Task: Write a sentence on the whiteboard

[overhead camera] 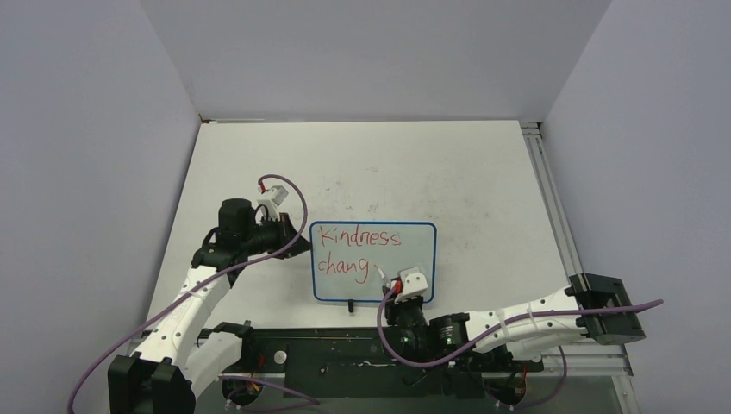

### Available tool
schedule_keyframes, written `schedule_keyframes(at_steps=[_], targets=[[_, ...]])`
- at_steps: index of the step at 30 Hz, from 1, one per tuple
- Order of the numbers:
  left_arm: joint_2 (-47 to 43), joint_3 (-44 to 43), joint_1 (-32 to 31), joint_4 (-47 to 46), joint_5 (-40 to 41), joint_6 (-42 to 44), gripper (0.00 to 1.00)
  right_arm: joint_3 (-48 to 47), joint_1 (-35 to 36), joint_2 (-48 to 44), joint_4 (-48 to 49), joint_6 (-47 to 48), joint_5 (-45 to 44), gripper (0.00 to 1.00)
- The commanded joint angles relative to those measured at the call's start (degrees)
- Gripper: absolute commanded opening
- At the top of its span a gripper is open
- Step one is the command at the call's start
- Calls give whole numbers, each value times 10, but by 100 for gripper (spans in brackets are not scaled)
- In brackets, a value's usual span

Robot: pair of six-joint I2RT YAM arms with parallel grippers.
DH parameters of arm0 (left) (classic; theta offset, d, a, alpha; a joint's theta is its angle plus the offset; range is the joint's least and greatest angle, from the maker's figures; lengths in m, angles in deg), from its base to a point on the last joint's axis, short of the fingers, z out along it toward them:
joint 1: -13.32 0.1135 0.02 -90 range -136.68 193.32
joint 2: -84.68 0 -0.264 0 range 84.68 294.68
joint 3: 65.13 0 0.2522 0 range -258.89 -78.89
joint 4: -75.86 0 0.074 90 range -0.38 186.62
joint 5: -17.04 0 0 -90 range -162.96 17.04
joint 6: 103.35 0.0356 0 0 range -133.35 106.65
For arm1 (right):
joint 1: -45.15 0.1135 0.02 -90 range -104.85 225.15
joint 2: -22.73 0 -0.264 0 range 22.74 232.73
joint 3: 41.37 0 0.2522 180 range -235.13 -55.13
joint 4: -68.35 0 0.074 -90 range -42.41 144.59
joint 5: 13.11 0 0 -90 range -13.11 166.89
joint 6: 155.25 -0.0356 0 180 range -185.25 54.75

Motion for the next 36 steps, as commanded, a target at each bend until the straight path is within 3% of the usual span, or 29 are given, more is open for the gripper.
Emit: schedule_keyframes(at_steps=[1, 26, 36], targets=[[-5, -22, -2, -12, -8, 3, 0, -9, -1, -14, -30, -6, -33, 5], [-2, -22, -2, -14, -10, 3, 0, -6, -29, -12, 87, 106, -17, 5], [-2, -23, -2, -14, -10, 3, 0, -4, -30, 11, 102, 97, 19, 5]])
